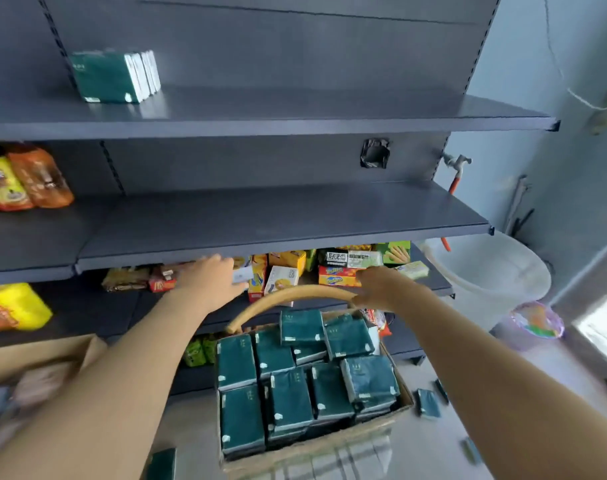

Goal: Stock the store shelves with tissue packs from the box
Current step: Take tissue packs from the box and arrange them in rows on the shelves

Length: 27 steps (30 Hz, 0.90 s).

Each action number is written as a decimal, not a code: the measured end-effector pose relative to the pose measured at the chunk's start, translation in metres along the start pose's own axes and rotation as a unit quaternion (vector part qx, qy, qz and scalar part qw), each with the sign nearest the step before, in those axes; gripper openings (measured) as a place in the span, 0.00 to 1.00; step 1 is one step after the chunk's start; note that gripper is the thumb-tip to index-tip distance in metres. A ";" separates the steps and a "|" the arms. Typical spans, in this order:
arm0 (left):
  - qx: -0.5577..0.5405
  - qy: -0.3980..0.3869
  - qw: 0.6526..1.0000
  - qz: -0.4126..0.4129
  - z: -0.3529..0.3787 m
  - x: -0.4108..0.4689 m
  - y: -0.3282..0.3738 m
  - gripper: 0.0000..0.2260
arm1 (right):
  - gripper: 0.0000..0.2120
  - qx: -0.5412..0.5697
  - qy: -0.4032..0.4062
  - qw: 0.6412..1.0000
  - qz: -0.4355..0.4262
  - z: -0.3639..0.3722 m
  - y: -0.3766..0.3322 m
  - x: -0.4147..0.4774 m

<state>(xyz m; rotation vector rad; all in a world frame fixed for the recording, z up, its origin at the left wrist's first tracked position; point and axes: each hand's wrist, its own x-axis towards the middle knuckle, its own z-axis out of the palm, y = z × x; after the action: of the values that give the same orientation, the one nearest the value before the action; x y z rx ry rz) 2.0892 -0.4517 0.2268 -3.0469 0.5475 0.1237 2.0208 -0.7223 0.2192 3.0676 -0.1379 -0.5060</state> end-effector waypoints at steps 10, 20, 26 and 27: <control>-0.061 -0.175 0.982 -0.020 0.155 0.047 -0.002 0.20 | 0.24 0.071 -0.185 0.979 0.045 0.137 0.026 0.075; -0.091 -0.262 0.961 -0.012 0.237 0.052 0.037 0.17 | 0.33 0.059 -0.203 0.976 0.052 0.217 0.055 0.081; -0.137 -0.226 0.960 -0.088 0.251 0.075 0.057 0.19 | 0.37 0.042 -0.201 0.978 0.033 0.238 0.066 0.083; -0.166 -0.216 0.955 -0.118 0.251 0.083 0.061 0.20 | 0.38 0.042 -0.201 0.978 0.029 0.238 0.068 0.083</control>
<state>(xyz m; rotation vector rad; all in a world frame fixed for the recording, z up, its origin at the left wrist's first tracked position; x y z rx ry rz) 2.1274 -0.5231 -0.0323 -3.2049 0.1390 0.9322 2.0175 -0.8010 -0.0293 2.9849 -0.2620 -1.1366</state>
